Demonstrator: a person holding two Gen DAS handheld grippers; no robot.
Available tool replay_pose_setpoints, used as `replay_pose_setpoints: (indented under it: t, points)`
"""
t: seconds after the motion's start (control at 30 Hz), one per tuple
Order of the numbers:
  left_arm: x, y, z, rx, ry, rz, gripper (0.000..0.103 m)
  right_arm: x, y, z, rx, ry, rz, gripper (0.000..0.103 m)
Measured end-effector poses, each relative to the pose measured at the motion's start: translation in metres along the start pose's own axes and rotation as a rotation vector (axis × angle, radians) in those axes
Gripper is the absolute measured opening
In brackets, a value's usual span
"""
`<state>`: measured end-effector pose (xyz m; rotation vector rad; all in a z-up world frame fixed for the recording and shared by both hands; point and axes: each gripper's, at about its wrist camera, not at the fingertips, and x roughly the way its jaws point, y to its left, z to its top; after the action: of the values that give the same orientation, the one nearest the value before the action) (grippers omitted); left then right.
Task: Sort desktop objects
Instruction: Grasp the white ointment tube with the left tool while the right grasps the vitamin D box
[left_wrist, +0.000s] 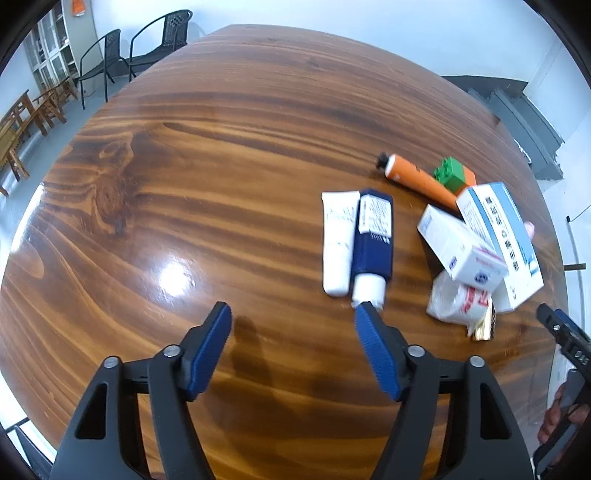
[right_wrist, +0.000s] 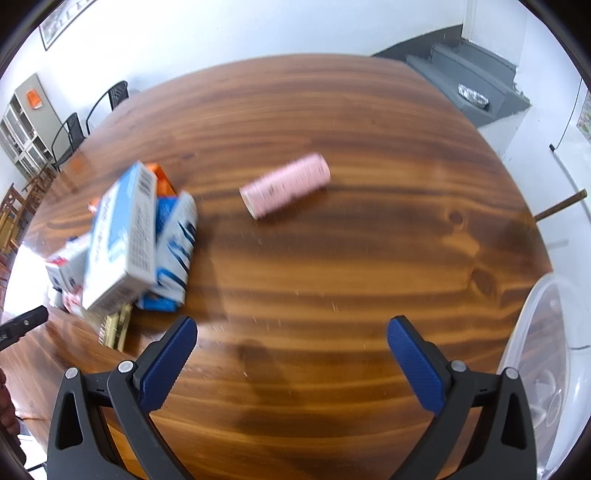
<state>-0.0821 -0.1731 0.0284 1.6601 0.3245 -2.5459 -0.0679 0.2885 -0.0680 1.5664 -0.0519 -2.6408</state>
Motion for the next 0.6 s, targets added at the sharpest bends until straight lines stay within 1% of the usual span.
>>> replay_pose_setpoints:
  t: [0.03, 0.07, 0.13, 0.17, 0.2, 0.27, 0.3, 0.33, 0.37, 0.43, 0.47, 0.5, 0.57, 0.6]
  points:
    - [0.006, 0.007, 0.009, 0.0, -0.002, 0.002, 0.07, -0.002, 0.008, -0.005, -0.002, -0.012, 0.001, 0.103]
    - [0.007, 0.011, 0.015, 0.001, -0.006, -0.001, 0.069, -0.004, 0.011, -0.002, -0.004, -0.023, 0.005, 0.103]
    - [0.007, 0.01, 0.021, 0.009, -0.013, -0.004, 0.069, -0.014, 0.016, 0.004, -0.009, -0.047, 0.019, 0.103]
    - [0.016, 0.01, 0.021, 0.014, -0.016, -0.003, 0.069, -0.018, 0.019, 0.007, -0.014, -0.058, 0.029, 0.103]
    - [0.018, -0.006, 0.027, 0.019, -0.015, 0.0, 0.069, -0.026, 0.02, 0.007, -0.018, -0.07, 0.041, 0.103]
    - [0.027, -0.007, 0.036, 0.03, -0.017, -0.002, 0.069, -0.029, 0.027, 0.012, -0.034, -0.086, 0.055, 0.102]
    - [0.036, -0.013, 0.039, 0.039, -0.018, 0.001, 0.069, -0.032, 0.033, 0.014, -0.048, -0.096, 0.064, 0.101]
    - [0.039, -0.013, 0.042, 0.045, -0.019, 0.005, 0.069, -0.03, 0.038, 0.017, -0.059, -0.102, 0.071, 0.099]
    - [0.04, -0.012, 0.034, 0.044, -0.023, 0.011, 0.069, -0.029, 0.045, 0.02, -0.071, -0.108, 0.078, 0.096]
    - [0.033, -0.009, 0.029, 0.048, -0.027, 0.017, 0.067, -0.029, 0.055, 0.023, -0.094, -0.115, 0.095, 0.093]
    - [0.038, -0.013, 0.033, 0.059, -0.025, 0.017, 0.065, -0.029, 0.057, 0.022, -0.1, -0.117, 0.103, 0.091]
    - [0.034, -0.011, 0.031, 0.077, -0.024, 0.015, 0.062, -0.028, 0.061, 0.023, -0.104, -0.117, 0.112, 0.09]
    - [0.034, -0.013, 0.029, 0.09, -0.027, 0.023, 0.06, -0.025, 0.067, 0.024, -0.111, -0.116, 0.125, 0.083]
    - [0.036, -0.016, 0.031, 0.105, -0.039, 0.033, 0.058, -0.022, 0.072, 0.025, -0.119, -0.116, 0.133, 0.082]
